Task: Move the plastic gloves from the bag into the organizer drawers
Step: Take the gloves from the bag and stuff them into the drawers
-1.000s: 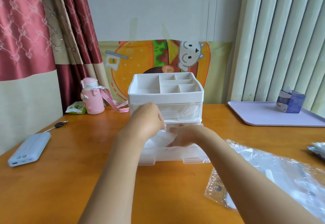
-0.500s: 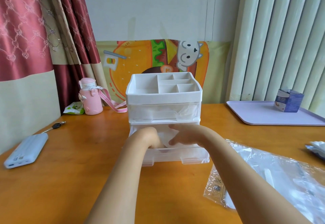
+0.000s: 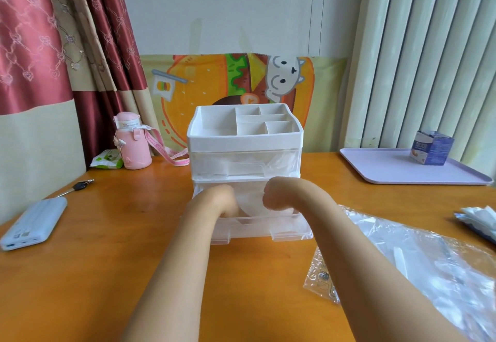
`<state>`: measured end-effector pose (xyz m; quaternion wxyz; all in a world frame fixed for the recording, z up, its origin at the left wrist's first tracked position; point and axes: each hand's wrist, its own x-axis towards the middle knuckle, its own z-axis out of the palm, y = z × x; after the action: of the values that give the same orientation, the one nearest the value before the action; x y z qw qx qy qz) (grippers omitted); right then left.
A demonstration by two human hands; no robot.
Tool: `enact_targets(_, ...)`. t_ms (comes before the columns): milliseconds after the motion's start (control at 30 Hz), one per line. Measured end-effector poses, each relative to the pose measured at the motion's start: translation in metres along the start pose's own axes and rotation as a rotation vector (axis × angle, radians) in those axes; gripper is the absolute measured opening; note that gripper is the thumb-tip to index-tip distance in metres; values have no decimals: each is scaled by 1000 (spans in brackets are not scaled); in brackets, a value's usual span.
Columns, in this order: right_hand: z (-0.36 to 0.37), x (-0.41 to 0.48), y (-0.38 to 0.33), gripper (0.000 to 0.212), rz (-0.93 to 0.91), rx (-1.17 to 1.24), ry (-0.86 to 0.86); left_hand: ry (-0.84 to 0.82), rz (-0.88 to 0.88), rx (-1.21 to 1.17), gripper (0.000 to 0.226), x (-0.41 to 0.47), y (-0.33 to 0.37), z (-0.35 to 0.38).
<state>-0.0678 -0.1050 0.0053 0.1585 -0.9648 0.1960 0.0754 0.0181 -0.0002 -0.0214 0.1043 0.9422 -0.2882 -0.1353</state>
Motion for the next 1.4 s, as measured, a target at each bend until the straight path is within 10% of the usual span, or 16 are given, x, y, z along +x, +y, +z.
enact_targets(200,-22,-15,6,34,-98,357,134,11,19,53,66,-21,2,-14)
enact_targets(600,-49,-88,141,26,-168,413,446,165,264,83,54,-65,64,-12)
enact_targets(900,-24,-109,217,22,-15,519,335,-105,230,6,73,-41,76,16)
enact_targets(1033,-13,-109,236,20,48,492,339,-17,276,8,55,-54,77,8)
enact_targets(1200,-3,-109,273,17,178,453,411,468,525,-26,38,-77,107,14)
enact_targets(1400,11,-111,315,24,481,190,298,180,800,-235,20,-60,150,94)
